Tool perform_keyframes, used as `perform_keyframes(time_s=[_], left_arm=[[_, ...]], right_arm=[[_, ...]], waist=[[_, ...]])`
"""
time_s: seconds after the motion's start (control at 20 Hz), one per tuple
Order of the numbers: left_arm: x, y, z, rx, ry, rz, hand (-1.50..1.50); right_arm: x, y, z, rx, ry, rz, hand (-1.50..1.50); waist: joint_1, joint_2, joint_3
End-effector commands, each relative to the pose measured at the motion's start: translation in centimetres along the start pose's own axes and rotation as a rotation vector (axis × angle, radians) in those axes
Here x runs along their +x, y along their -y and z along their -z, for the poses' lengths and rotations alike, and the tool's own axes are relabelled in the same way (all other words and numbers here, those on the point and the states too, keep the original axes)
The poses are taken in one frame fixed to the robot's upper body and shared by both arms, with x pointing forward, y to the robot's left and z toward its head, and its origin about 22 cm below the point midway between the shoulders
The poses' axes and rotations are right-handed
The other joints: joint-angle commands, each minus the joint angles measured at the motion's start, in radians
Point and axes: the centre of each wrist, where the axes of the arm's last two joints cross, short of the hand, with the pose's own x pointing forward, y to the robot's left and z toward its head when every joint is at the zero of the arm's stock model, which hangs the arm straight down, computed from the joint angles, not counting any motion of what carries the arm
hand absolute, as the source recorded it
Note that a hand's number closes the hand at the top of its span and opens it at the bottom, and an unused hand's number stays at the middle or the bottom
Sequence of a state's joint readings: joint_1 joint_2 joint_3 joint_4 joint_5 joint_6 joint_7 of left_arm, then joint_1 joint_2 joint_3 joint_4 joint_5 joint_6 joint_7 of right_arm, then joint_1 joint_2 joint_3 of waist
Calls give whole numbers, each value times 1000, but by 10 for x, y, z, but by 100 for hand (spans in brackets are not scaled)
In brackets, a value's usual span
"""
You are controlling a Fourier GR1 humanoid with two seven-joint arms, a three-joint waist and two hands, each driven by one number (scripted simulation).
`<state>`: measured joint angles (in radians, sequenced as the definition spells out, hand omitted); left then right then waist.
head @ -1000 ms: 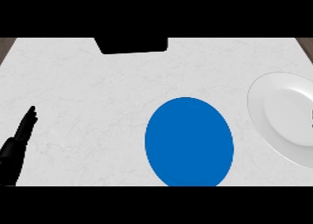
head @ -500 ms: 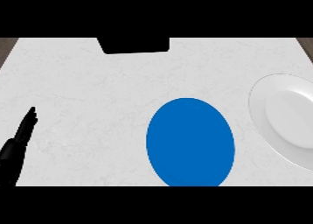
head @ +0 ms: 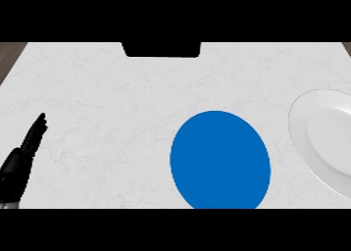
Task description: Pick the squash from the plate and place it in the plate
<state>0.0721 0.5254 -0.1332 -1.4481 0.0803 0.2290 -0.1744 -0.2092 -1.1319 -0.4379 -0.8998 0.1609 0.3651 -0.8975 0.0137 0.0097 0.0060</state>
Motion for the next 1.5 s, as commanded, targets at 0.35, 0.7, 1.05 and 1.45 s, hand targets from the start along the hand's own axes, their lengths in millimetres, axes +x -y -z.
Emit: perform_keyframes(time_s=[0.35, 0.7, 1.05, 1.45], left_arm=[[3, 10, 2, -24, 16, 8, 0], [2, 9, 9, 2, -6, 7, 0], [7, 5, 6, -9, -11, 6, 0], [3, -4, 22, 11, -10, 7, 0]], right_arm=[[-2, -45, 43, 235, 92, 159, 150], [-9, -136, 44, 387, 92, 123, 150], [-8, -169, 66, 438, -52, 324, 150], [-11, -196, 81, 396, -91, 316, -150]], waist=[[25, -3, -5], [1, -6, -5], [5, -9, -6], [-9, -8, -6]])
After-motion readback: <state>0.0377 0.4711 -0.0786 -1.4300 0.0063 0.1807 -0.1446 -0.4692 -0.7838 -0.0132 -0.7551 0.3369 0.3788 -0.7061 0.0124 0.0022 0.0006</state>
